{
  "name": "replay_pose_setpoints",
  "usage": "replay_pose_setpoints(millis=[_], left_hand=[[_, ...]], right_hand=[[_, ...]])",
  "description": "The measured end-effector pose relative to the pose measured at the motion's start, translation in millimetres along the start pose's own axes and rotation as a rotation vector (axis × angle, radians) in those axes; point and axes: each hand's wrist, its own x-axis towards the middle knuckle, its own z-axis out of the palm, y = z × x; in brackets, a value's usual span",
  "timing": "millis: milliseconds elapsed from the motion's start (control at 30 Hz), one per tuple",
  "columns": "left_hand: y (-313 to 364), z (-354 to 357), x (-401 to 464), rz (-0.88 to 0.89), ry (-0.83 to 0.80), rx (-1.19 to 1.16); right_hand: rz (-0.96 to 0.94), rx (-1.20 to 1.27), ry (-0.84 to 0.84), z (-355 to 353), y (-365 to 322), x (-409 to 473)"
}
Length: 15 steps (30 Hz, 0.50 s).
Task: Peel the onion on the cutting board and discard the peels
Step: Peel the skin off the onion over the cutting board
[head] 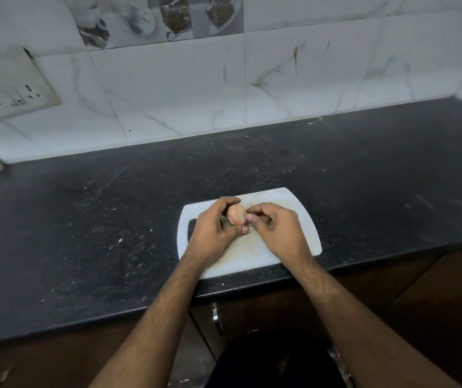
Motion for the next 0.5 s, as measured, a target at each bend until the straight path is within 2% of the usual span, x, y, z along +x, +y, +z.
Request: replay_pose_setpoints(millis=[200,500], left_hand=[[0.6,-0.7,-0.1,-0.005,-0.030,0.001],[-0.9,-0.1,0.9,-0.014,-0.075,-0.070]], right_hand=[[0.046,0.055,0.013,0.4,0.8,-0.6],[0.019,0.077,0.026,0.7,1.0,-1.1]])
